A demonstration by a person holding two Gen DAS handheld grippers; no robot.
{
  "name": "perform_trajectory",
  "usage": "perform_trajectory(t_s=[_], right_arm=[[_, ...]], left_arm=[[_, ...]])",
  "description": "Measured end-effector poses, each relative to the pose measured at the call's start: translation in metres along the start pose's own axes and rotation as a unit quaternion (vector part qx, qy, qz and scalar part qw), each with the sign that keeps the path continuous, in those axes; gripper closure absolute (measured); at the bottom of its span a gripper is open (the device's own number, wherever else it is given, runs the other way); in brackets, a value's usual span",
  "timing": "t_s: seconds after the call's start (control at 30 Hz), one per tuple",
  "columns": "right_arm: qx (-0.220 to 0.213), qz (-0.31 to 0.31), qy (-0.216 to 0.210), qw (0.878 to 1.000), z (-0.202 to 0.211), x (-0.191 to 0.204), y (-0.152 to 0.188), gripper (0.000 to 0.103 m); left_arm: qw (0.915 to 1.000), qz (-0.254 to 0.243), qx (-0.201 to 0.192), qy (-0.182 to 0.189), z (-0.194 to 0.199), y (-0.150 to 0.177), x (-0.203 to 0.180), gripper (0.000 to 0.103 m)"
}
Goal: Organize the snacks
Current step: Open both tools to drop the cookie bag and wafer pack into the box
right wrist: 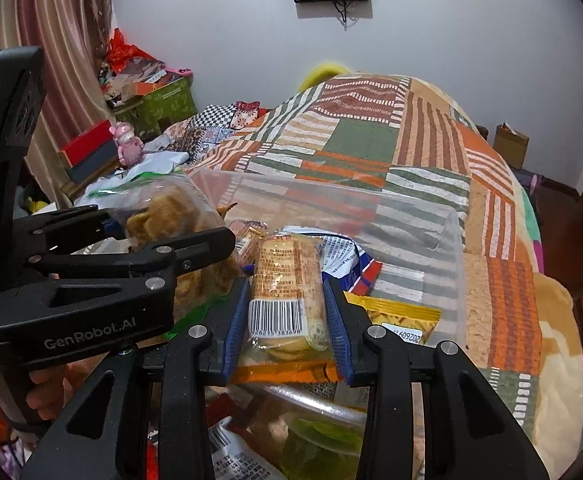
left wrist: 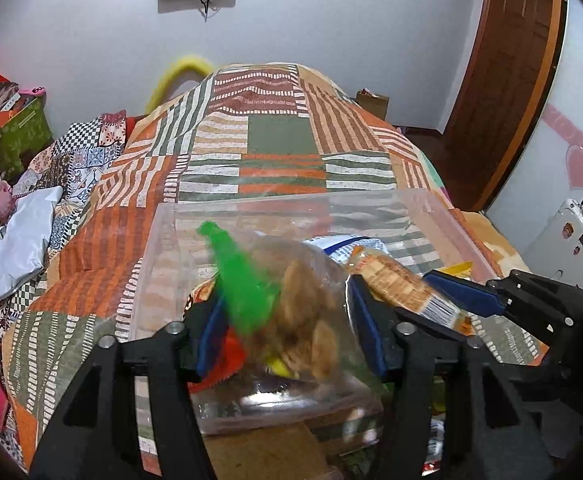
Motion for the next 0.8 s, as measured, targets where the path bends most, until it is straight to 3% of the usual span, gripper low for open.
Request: perform_trajectory(t_s=[0.17,0.43,0.53,0.8], right_arm=[[-0.012,-0.002,0.001,1.0,0.013,-0.001,-0.002,0.06],[-0.033,-0.004,0.005,0.999,0.045,-0.004,-0.001,0.059],[-0.041,-0.009,0.008,0.999,0.058,-0.005,0.004,0.059],[-0.036,-0.017,0.006,0.999,0.079,-0.007,0.031,0.057]], left_arm=[[0.9998,-0.01,-0.019,-0.001,0.019,-0.002,-0.007,0.035],[0.9994,-0.007,-0.033,-0.002,0.051,0.003,-0.011,0.032],[0.9992,-0.004,-0.039,-0.01,0.066,0.01,-0.011,0.023],[0.9993,-0.007,-0.03,-0.02,0.093,0.043,-0.015,0.019]])
Point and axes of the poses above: each gripper's, at about its wrist camera, not at the fingertips, and z roughly against the way its jaws point, x to its left, y to its underside, the point moved 4 cm from there along -z, roughly the way its jaws point, and after that the axes turned 8 degrees about y, right-handed, at the moved point
